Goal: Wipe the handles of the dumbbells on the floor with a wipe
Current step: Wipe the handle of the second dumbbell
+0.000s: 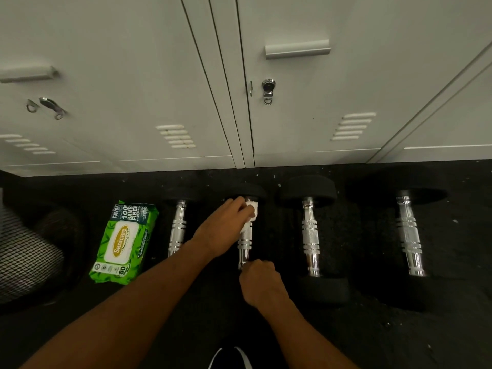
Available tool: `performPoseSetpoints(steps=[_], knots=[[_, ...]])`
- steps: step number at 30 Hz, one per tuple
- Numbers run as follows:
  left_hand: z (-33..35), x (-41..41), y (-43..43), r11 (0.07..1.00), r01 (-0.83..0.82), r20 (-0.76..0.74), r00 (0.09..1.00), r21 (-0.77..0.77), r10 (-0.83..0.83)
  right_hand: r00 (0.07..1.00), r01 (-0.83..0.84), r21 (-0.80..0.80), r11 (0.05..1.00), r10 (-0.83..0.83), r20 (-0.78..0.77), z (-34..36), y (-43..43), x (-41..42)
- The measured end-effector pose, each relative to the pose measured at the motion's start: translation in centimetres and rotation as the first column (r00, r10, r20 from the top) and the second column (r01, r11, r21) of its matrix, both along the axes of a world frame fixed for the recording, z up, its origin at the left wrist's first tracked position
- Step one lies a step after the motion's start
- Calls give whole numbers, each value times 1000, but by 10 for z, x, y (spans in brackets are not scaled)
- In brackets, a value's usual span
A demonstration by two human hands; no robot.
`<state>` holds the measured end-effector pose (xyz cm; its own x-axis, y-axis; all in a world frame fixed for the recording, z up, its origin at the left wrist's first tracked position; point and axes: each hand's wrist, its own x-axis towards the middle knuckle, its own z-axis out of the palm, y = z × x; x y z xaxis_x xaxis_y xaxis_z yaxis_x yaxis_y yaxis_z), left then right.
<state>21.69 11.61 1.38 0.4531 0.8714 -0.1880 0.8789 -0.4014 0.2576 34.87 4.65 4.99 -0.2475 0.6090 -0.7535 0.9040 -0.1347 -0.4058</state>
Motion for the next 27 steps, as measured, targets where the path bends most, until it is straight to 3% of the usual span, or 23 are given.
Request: performPoseSetpoints(steps=[4,7,9,12,16,20,22,27], knots=[[-3,-4,-15,956,-282,310,904,-83,294,1000,20,-4,1000,-20,22,1,2,-2],[5,8,-12,787,-543,442,653,-293,615,999,-31,5,1000,30,36,2,2,-4],[8,16,-4,617,-672,396,479,-408,784,998,-48,21,999,47,36,-1,0,-4],[7,26,5,464,-749,295,362,-473,884,998,-42,28,999,41,39,-4,0,-4],[6,37,11,409,-765,175,373,-498,911,996,-74,24,997,73,41,-5,0,-6],[7,38,11,304,-718,127,291,-626,948,995,-91,20,996,90,47,-8,-2,-7],[7,38,7,360,-697,145,349,-620,926,996,-85,4,996,84,35,-9,-2,-6],[5,27,-19,588,-627,137,615,-511,776,992,-121,33,992,119,42,-9,-4,-9]])
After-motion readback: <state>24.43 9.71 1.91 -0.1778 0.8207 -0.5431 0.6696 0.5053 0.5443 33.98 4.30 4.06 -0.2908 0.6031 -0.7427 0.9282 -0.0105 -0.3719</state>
